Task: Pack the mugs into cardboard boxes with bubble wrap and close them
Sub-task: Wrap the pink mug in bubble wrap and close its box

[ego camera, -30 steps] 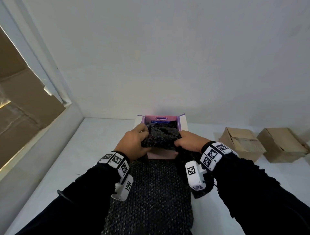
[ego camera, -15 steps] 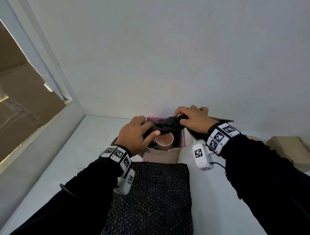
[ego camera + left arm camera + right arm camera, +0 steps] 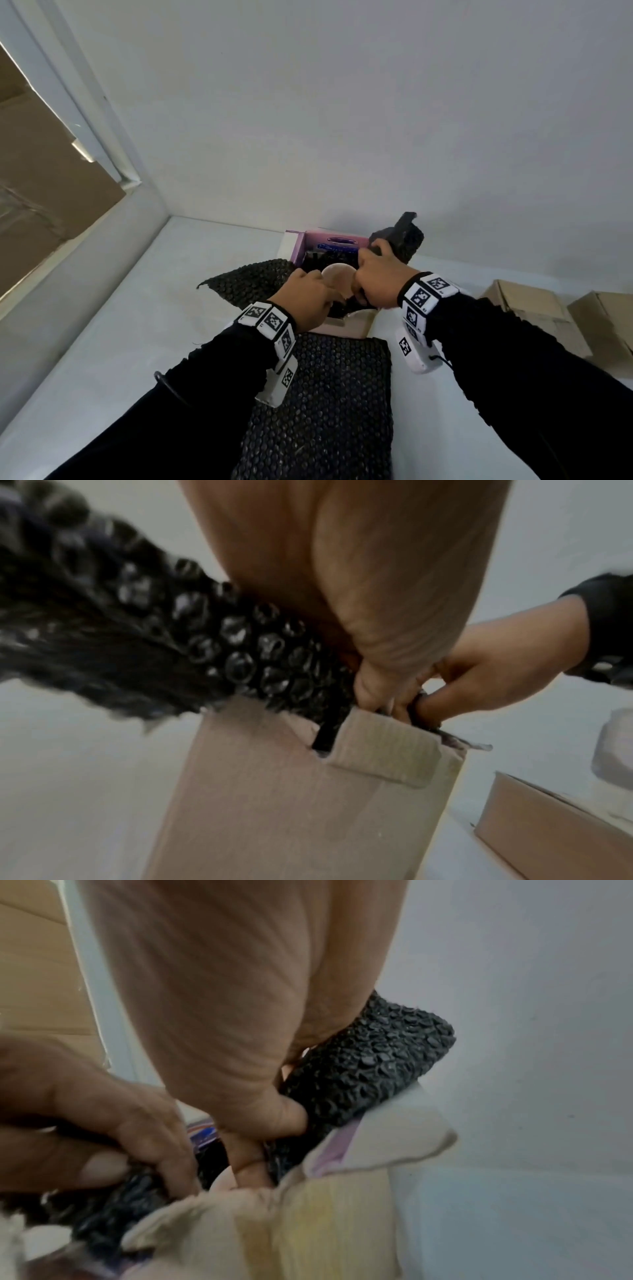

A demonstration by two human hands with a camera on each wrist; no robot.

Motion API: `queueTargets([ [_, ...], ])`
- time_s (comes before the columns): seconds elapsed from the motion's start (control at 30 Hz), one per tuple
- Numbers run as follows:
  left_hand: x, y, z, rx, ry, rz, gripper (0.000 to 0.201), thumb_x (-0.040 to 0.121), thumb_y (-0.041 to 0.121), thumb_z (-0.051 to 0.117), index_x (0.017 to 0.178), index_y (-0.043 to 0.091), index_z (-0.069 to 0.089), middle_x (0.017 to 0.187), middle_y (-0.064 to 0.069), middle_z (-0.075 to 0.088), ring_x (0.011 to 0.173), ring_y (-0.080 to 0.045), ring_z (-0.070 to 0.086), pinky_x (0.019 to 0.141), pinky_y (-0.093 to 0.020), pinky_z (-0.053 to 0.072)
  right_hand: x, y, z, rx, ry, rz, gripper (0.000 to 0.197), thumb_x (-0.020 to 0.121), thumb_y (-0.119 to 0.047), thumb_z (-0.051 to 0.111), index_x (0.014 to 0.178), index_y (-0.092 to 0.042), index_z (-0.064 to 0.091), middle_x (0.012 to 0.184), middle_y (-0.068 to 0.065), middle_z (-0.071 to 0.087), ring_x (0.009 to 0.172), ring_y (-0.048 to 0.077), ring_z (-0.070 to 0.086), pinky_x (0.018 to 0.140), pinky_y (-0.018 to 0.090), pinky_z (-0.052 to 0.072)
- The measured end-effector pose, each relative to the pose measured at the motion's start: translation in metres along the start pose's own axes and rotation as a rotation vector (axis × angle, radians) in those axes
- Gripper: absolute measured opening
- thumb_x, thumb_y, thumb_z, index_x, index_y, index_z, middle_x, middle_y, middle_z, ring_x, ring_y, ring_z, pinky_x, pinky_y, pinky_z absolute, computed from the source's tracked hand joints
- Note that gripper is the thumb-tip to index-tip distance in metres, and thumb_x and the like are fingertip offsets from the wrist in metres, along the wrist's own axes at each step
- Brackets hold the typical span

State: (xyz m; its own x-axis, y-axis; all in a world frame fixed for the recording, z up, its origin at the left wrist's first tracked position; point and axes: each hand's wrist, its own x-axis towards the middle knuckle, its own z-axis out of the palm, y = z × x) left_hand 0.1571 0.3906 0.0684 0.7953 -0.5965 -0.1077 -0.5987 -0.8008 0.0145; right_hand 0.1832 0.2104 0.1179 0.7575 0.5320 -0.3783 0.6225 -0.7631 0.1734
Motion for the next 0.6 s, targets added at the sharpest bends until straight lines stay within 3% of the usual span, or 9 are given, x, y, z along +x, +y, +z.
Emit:
queueTargets([
  [0.13,0.014,0.006,-0.002,0.066,-0.102,-0.061,0.037,0.096,0.025,0.044,0.125,0.044,0.057,0.122,-0.001,0.059,0.115,-0.023,0.043,0.090,-0.038,0.032,0.008,-0.006,0.006,-0.094,-0.019,-0.040,0.023,0.094,-0.019,0.050,0.108,-0.023,0.067,0.113,0.007,0.058,0.120,0.029,0.040,0.115,0.051,0.007],
  [0.23,0.019,0.012,-0.004,0.095,-0.012,-0.154,0.029,0.090,0.039,0.056,0.118,0.038,0.062,0.126,0.003,0.049,0.114,-0.024,0.040,0.092,-0.039,0.031,0.011,-0.003,0.019,-0.129,0.182,-0.039,0.037,0.085,-0.023,0.056,0.122,-0.022,0.055,0.115,0.005,0.061,0.118,0.030,0.047,0.113,0.053,0.015],
  [0.3,0.021,0.013,-0.001,0.144,0.028,-0.260,0.044,0.084,0.052,0.058,0.121,0.029,0.059,0.119,0.001,0.050,0.111,-0.024,0.042,0.093,-0.039,0.031,0.010,0.008,0.026,-0.102,0.300,0.144,0.062,0.067,-0.045,0.065,0.123,-0.025,0.050,0.128,0.008,0.053,0.121,0.035,0.041,0.106,0.058,0.020],
  [0.37,0.020,0.013,0.003,0.156,0.047,-0.306,0.052,0.083,0.055,0.057,0.127,0.027,0.053,0.113,0.000,0.055,0.107,-0.023,0.048,0.091,-0.039,0.033,0.007,0.018,0.029,0.033,0.319,0.347,0.083,0.058,-0.073,0.055,0.130,-0.034,0.040,0.144,0.009,0.034,0.128,0.041,0.031,0.100,0.062,0.023],
  [0.4,0.021,0.014,0.006,0.145,0.039,-0.303,0.049,0.085,0.053,0.056,0.125,0.026,0.054,0.111,0.000,0.057,0.104,-0.023,0.050,0.089,-0.038,0.034,0.006,0.023,0.033,0.110,0.296,0.412,0.086,0.059,-0.078,0.051,0.132,-0.037,0.035,0.145,0.009,0.028,0.128,0.042,0.030,0.097,0.059,0.029],
  [0.43,0.022,0.016,0.008,0.134,0.031,-0.286,0.041,0.087,0.051,0.056,0.120,0.026,0.058,0.110,0.000,0.060,0.102,-0.022,0.053,0.086,-0.037,0.035,0.005,0.026,0.035,0.179,0.269,0.447,0.083,0.063,-0.077,0.052,0.133,-0.037,0.034,0.143,0.009,0.029,0.125,0.041,0.033,0.093,0.053,0.036],
  [0.5,0.025,0.018,0.011,0.123,0.019,-0.225,0.027,0.091,0.044,0.054,0.109,0.026,0.061,0.106,0.000,0.062,0.095,-0.022,0.057,0.079,-0.035,0.037,0.005,0.028,0.037,0.275,0.250,0.445,0.070,0.071,-0.057,0.062,0.131,-0.027,0.042,0.132,0.012,0.039,0.118,0.036,0.040,0.083,0.043,0.046],
  [0.6,0.027,0.020,0.012,0.025,0.041,-0.170,0.021,0.093,0.035,0.052,0.109,0.025,0.062,0.109,-0.003,0.060,0.088,-0.025,0.060,0.067,-0.033,0.041,0.006,0.022,0.035,0.341,0.375,0.333,0.040,0.079,-0.022,0.064,0.118,-0.015,0.054,0.122,0.011,0.049,0.113,0.031,0.046,0.077,0.037,0.049],
])
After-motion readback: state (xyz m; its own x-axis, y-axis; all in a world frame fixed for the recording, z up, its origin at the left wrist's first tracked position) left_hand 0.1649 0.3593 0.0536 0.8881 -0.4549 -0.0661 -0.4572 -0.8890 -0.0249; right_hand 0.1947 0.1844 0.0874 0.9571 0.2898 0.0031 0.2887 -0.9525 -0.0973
